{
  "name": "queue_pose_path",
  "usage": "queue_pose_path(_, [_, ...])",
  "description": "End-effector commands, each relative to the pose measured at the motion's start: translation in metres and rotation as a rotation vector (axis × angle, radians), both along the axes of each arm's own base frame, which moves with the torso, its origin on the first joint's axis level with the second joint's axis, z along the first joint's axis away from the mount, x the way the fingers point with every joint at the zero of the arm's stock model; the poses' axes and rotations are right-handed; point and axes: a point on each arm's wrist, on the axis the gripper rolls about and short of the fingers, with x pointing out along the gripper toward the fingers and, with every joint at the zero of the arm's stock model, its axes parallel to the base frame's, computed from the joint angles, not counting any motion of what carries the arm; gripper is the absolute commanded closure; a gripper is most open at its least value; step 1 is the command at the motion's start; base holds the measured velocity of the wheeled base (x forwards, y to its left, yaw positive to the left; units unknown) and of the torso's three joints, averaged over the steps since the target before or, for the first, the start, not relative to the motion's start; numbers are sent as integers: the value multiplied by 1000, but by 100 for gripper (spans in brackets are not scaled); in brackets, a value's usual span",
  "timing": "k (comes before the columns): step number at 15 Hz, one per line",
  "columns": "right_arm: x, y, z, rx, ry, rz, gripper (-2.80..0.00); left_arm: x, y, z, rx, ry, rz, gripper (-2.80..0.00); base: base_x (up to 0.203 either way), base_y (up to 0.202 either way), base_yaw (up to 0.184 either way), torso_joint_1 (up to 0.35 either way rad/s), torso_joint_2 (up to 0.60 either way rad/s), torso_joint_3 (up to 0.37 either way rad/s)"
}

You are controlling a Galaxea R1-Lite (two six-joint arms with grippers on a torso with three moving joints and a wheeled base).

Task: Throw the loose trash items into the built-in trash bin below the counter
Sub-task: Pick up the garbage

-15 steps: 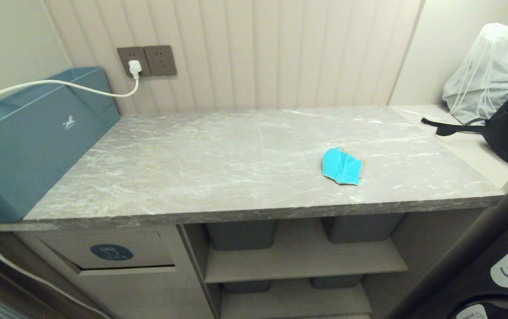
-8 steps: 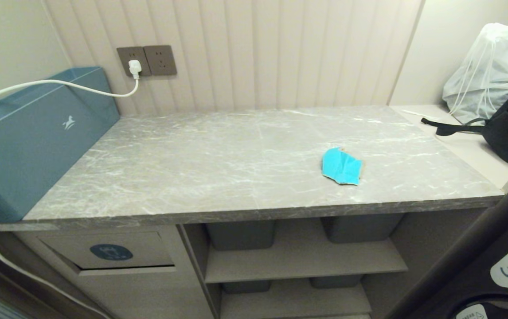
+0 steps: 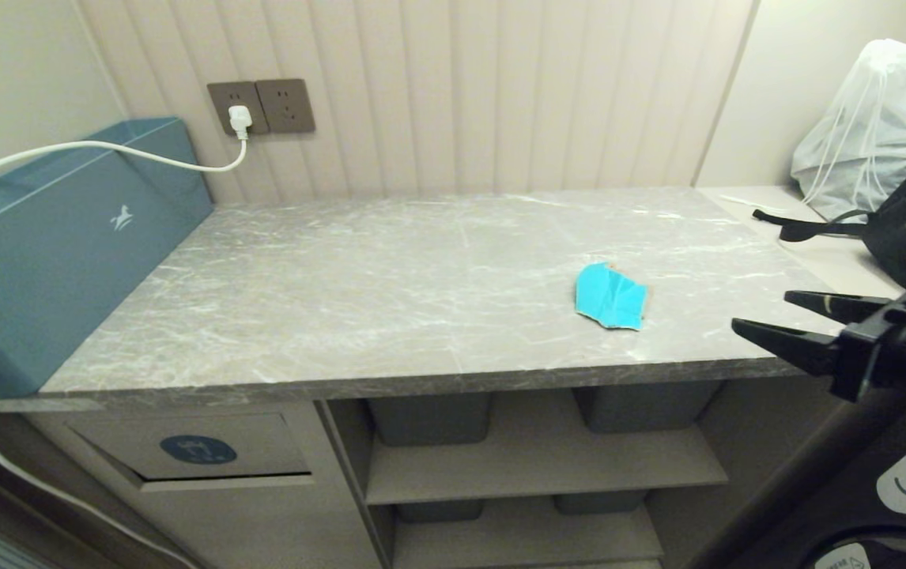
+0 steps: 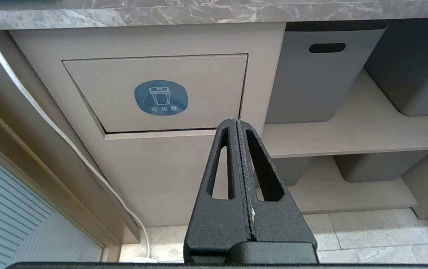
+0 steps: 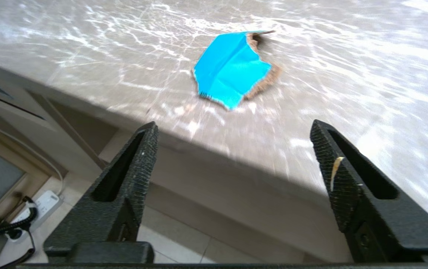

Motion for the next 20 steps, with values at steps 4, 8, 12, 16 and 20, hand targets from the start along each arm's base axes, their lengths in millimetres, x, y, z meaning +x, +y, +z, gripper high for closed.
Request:
queue_pose_path(4, [88,13,-47,-13,22,-10,-280,0,0,0,0,0,0,0,0,0,0,0,0,0])
queue_pose_path(8, [120,33,-59,-17,-46,-2,-280,0,0,0,0,1,0,0,0,0,0,0,0,0])
queue_pose_path(12, [147,49,-58,-29,-98,-9,-280,0,0,0,0,-1,0,0,0,0,0,0,0,0])
queue_pose_path(16, [171,57,-55,-62,-136,-29,-280,0,0,0,0,1,0,0,0,0,0,0,0,0])
queue_pose_path(20, [178,60,-58,-80,-112,-41,-280,0,0,0,0,-1,0,0,0,0,0,0,0,0])
